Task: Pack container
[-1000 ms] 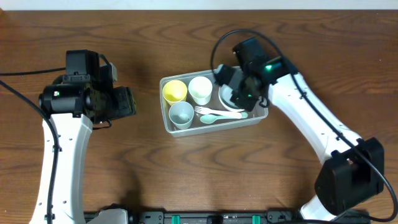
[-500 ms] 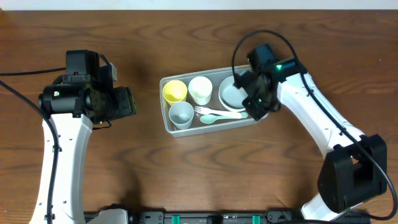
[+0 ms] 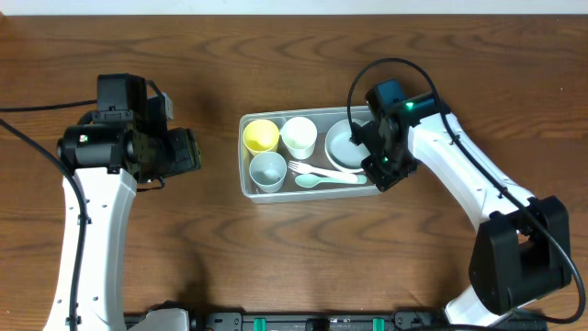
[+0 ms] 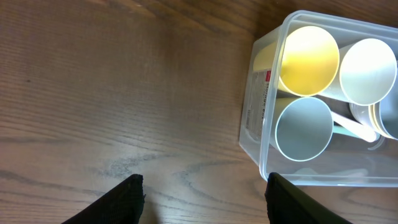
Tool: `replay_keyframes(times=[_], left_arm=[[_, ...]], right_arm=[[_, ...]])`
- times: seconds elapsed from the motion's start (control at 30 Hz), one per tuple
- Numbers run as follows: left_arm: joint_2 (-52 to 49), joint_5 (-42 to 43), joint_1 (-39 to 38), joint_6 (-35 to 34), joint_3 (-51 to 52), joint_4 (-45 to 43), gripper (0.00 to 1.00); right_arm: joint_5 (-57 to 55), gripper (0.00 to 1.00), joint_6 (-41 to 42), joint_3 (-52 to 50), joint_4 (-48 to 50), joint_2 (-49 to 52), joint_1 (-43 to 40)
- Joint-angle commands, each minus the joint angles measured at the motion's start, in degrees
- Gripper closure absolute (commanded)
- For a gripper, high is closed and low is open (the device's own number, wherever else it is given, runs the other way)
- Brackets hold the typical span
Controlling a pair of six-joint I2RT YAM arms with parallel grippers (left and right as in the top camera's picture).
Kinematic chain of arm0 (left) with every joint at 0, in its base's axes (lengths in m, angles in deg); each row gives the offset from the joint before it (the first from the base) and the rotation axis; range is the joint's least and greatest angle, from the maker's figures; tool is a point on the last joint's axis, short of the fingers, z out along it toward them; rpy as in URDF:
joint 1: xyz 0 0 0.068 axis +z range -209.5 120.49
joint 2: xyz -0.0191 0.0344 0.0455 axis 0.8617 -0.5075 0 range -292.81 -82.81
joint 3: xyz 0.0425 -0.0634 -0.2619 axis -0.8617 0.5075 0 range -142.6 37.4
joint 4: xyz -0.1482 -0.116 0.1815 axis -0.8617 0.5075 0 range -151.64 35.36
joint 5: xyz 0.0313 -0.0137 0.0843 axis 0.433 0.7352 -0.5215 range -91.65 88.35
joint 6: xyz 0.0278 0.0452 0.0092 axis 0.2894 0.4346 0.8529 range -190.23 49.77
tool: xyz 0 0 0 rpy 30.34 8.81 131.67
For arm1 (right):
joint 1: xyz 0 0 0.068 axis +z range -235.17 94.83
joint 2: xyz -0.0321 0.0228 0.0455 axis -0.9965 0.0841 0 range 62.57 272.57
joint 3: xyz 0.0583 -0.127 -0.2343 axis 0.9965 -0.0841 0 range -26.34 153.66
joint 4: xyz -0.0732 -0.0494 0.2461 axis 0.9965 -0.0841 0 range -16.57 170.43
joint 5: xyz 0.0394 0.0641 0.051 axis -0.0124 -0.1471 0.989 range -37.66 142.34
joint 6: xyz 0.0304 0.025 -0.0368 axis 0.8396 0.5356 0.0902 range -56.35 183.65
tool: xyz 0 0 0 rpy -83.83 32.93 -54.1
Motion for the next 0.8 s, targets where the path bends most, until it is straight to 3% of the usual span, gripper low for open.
replay_keyframes(times=[0.0,0.2,0.4,0.43,0.5,0.53,0.77], left_arm=[[0.1,0.5,0.3,0.3,0.1,0.1,0.36],[0.1,0.5,0.3,0.3,0.1,-0.7,0.36],[0.1,0.5,-2.7,5.1,0.1,-8.6,0.06],[0.1,-0.2,-3.9,5.6,0.1,-9.7,0.00],[-0.1,-3.6,-5.7,5.5,0.1,-11.2,0.02],[-0.2,-5.2,-6.5,5.5,0.1,-11.8,0.02],[-2.1,-7.4,-7.7,5.6,0.1,-12.5,0.02]], right_arm=[[0.3,0.99,2.1,0.0,2.5,-0.1,-0.1],[0.4,0.96,5.2,5.7,7.1,-0.8,-0.7],[0.2,0.87,12.5,12.8,12.3,-2.8,-5.9],[0.2,0.76,13.6,13.2,13.4,-3.3,-7.1],[0.2,0.09,14.8,13.3,15.3,-4.1,-9.2],[0.2,0.01,14.8,13.3,16.1,-4.3,-10.2],[-1.4,0.01,14.8,13.3,17.1,-4.4,-16.5]])
